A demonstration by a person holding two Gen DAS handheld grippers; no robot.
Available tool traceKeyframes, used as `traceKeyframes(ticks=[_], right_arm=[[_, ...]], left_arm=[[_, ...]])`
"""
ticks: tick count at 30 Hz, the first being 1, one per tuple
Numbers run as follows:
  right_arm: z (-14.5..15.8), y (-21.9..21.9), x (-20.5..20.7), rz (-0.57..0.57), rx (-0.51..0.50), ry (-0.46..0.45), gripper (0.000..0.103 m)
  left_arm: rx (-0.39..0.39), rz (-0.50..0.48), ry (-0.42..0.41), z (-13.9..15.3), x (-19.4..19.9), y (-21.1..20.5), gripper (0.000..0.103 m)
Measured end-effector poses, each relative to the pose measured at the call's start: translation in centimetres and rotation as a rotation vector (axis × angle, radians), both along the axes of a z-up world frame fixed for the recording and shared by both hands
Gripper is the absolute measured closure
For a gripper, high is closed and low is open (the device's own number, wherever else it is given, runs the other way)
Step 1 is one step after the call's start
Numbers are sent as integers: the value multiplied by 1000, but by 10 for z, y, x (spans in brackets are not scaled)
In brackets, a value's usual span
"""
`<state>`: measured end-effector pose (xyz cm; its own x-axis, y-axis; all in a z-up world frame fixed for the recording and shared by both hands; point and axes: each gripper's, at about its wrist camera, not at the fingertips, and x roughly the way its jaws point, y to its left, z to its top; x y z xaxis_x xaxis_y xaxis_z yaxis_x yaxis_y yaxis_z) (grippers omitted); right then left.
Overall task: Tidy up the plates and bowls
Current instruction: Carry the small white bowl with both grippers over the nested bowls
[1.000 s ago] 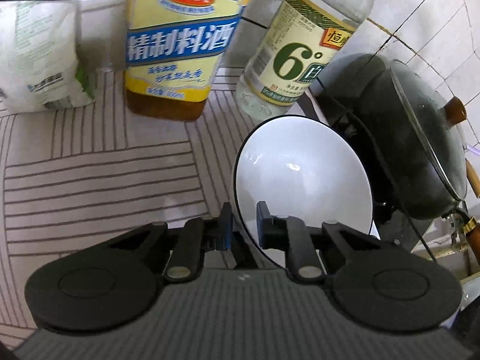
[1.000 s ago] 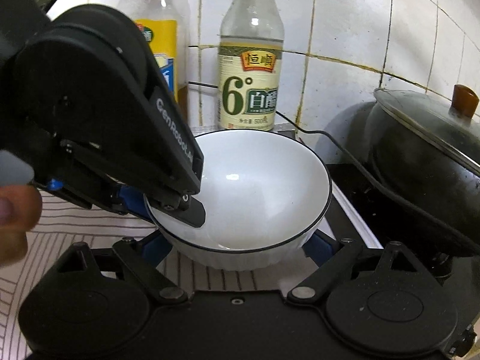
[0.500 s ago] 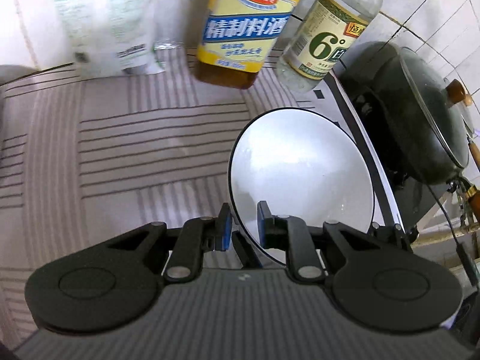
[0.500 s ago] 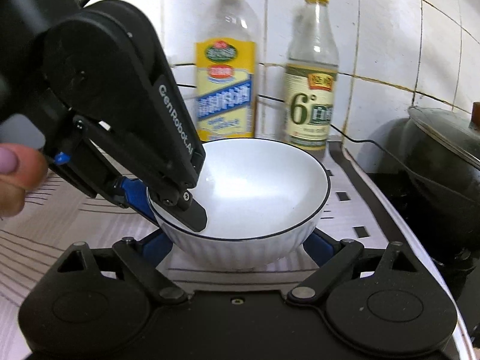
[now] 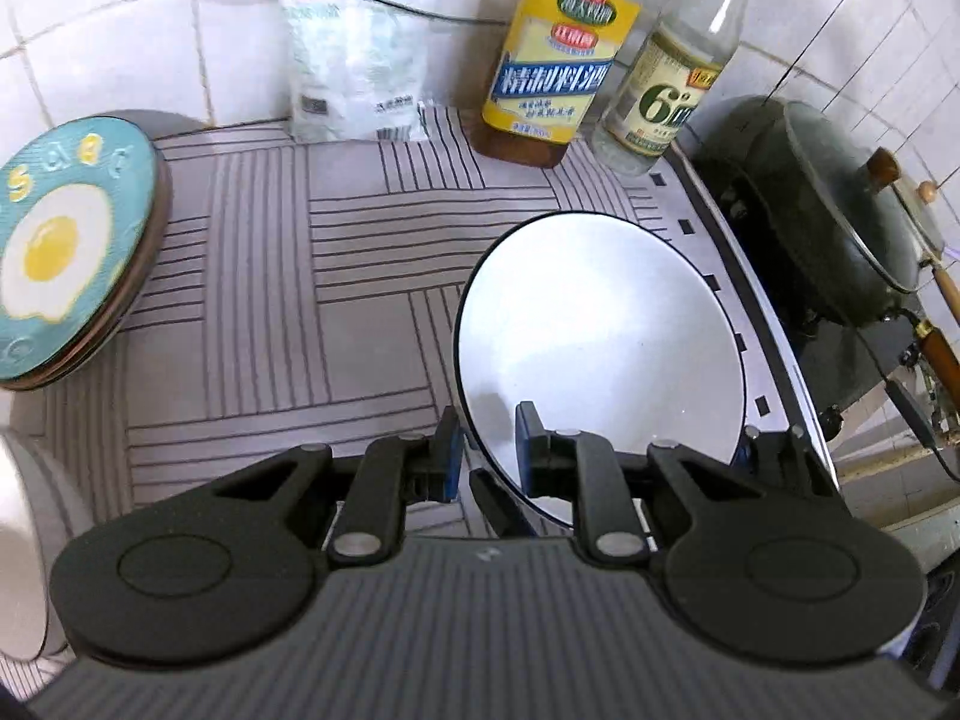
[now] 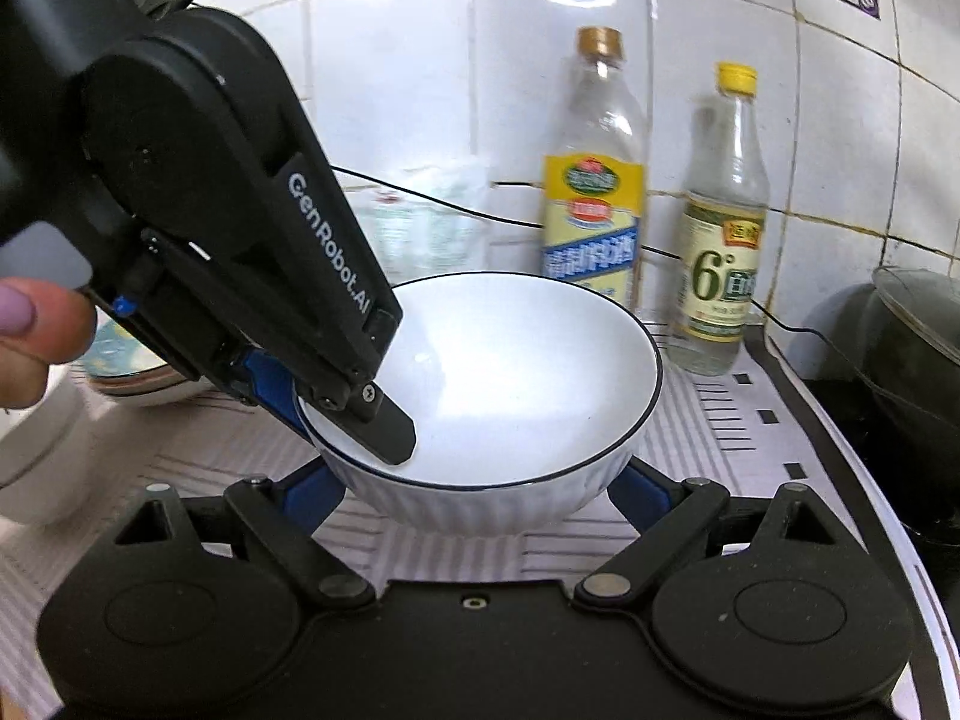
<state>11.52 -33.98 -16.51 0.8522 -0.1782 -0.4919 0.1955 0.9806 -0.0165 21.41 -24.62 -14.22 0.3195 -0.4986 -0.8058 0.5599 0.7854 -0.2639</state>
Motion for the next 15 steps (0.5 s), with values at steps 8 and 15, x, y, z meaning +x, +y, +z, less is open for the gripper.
traceKeyframes(ticks=[8, 15], right_arm=[[15, 36, -14, 12, -25, -41, 7], [22, 64, -24, 64, -62, -31, 7]], left_arm=[[-21, 36, -28, 17, -20, 40, 87], [-6, 61, -7, 20, -28, 73, 87]])
